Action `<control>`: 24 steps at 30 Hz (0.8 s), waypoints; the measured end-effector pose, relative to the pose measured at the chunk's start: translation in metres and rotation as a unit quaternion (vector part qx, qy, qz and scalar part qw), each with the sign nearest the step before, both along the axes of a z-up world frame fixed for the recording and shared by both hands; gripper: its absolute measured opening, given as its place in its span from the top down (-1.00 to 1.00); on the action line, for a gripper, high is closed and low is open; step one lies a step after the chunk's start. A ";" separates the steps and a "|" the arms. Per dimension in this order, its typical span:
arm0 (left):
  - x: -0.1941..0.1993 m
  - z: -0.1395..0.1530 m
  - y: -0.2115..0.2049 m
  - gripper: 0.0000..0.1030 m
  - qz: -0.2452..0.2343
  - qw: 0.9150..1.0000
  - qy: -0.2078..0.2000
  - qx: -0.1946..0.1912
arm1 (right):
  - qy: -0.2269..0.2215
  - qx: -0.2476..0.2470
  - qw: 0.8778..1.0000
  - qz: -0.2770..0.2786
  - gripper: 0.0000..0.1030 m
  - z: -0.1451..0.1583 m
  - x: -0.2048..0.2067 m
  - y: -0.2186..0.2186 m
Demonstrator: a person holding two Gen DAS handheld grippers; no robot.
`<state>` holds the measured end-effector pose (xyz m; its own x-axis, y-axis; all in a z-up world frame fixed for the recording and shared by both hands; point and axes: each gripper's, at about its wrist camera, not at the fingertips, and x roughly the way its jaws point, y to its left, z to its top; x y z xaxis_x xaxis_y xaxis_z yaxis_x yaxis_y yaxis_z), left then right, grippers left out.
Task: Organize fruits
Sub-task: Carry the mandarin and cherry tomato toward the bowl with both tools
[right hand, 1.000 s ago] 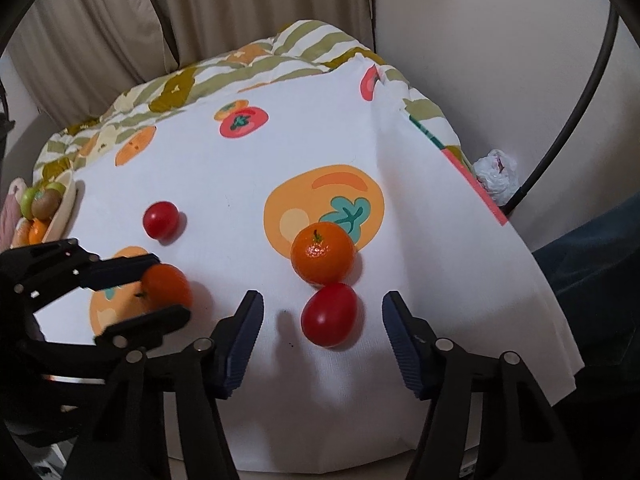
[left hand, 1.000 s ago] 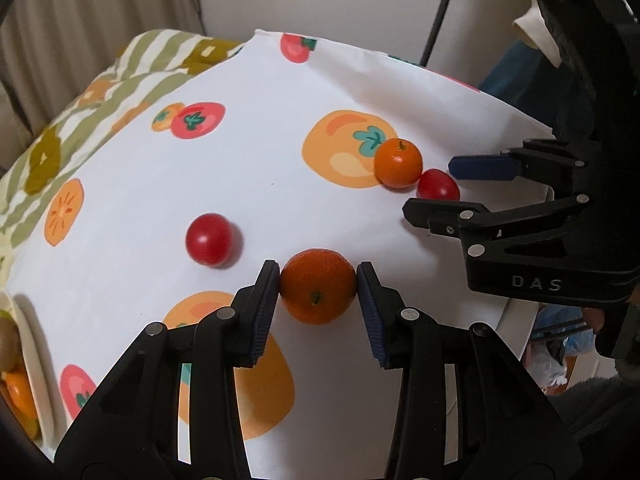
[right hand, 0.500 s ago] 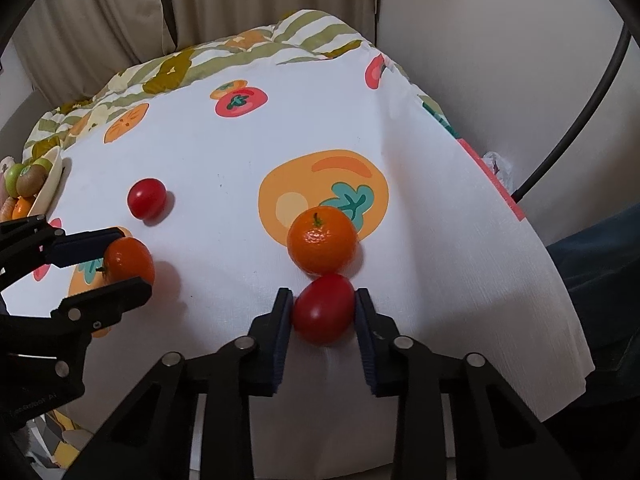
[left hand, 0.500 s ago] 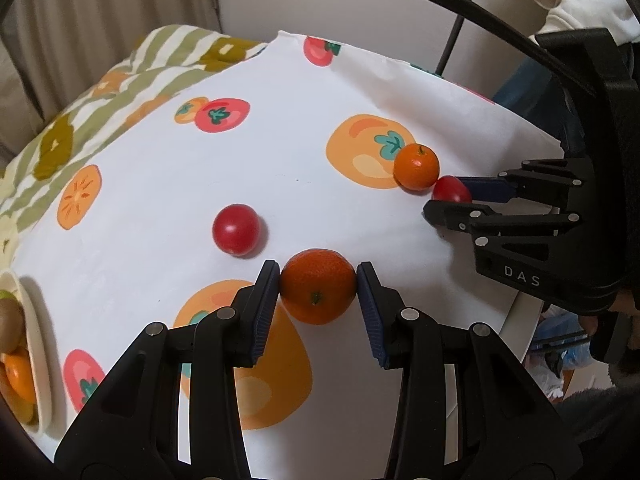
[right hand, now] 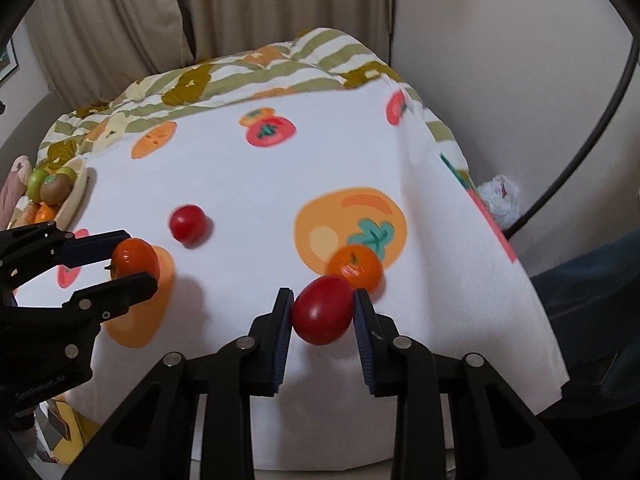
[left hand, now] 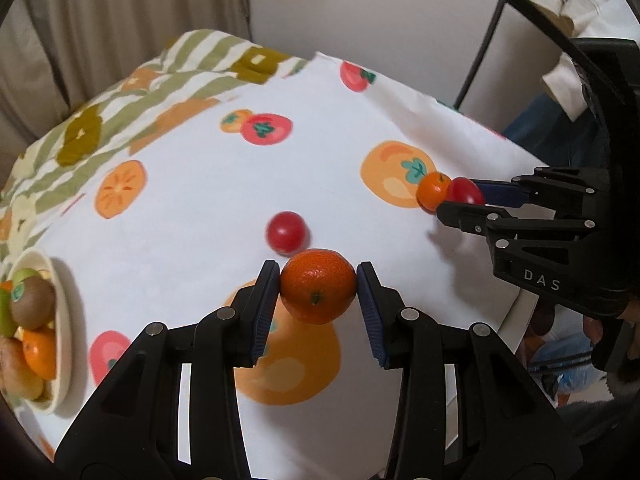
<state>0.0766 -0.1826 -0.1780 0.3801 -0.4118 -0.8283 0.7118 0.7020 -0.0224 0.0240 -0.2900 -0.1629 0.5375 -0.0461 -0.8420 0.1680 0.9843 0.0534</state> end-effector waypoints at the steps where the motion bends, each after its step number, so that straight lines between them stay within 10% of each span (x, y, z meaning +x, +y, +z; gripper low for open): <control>1: 0.001 0.004 0.005 0.14 0.006 1.000 -0.003 -0.001 | -0.004 0.000 1.000 0.005 0.46 0.005 0.002 0.003; 24: 0.051 0.066 0.191 0.14 0.206 0.977 -0.047 -0.005 | -0.061 0.028 0.981 0.182 0.46 0.071 0.090 0.156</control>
